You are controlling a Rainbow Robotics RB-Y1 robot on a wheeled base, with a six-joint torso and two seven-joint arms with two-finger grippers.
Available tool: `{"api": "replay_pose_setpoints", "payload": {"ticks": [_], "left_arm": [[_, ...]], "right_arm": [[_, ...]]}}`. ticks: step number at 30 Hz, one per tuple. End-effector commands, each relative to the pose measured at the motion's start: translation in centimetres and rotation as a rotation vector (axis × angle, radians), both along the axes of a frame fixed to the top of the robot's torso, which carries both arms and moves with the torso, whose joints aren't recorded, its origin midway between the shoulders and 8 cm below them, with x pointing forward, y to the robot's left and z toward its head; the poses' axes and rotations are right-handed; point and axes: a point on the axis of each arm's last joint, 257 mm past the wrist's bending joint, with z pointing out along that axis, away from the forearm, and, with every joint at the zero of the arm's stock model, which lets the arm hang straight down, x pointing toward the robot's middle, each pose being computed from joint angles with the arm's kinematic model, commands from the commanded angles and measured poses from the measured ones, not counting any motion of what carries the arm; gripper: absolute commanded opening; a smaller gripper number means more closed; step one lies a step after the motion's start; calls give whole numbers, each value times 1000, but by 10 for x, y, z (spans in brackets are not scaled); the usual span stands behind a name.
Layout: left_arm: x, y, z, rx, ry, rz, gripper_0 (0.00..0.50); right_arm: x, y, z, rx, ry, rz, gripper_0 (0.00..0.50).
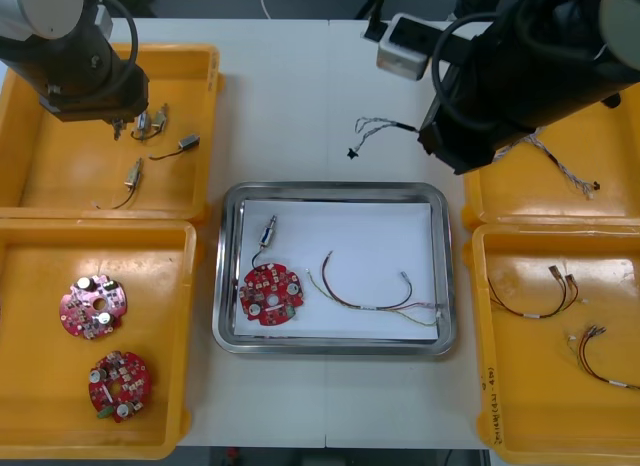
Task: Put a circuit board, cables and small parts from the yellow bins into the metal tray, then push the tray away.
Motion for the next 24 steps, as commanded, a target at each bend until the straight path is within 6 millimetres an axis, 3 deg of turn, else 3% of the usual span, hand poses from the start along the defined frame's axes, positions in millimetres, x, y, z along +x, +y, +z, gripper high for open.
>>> {"api": "replay_pose_setpoints", "payload": {"ticks": [1,6,17,24], "left_arm": [[-10,7,21,7,-35,-12,0],[-23,-2,26,6,-43,-42,2],[-31,-12,27,-8,-48,-81,0],[-31,-12,30,-26,-52,-87,0]], "right_arm": [[-13,19,-30,-119,-4,90,0],[-11,16,-57,-246,-26,160,0],[-4,44,-107,-248,-62,253,0],[-4,45,-133,-279,-91,303,0]]}}
